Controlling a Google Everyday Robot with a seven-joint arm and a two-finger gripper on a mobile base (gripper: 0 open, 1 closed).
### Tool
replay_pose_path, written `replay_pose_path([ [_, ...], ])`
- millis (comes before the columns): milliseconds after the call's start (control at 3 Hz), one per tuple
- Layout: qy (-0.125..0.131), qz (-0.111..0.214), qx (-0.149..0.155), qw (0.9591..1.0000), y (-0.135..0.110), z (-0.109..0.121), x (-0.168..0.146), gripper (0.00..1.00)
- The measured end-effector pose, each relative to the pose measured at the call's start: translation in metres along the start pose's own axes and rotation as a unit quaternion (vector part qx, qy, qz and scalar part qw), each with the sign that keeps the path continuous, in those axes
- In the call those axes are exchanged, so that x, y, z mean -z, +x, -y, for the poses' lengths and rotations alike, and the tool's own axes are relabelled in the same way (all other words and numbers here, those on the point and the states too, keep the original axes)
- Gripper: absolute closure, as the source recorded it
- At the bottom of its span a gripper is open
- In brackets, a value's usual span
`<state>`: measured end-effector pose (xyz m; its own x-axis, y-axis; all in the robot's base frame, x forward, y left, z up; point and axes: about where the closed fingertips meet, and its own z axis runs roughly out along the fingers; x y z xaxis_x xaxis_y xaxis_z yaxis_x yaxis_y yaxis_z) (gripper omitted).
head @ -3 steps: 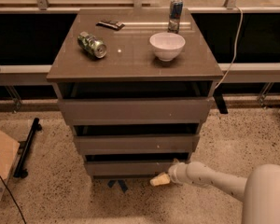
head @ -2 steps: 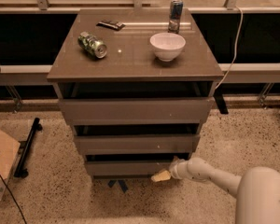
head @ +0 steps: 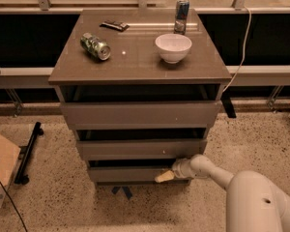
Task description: Open bottom drawer
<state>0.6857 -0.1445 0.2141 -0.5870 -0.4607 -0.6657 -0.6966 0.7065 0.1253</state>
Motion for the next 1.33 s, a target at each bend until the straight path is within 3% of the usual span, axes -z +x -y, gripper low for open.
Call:
replay_pose_path([
  [333, -0.015, -0.013, 0.002, 0.9998, 0.001, 0.002, -0.016, 0.0],
  [667, -0.044, -0.045, 0.016, 0.9979, 0.015, -0.013, -0.029, 0.19],
  [1000, -0.053, -0.087, 0.056, 0.9932, 0.025, -0.028, -0.022, 0.43],
  [1333, -0.063, -0.102, 0.067, 0.9906, 0.032, -0.043, -0.016, 0.66],
])
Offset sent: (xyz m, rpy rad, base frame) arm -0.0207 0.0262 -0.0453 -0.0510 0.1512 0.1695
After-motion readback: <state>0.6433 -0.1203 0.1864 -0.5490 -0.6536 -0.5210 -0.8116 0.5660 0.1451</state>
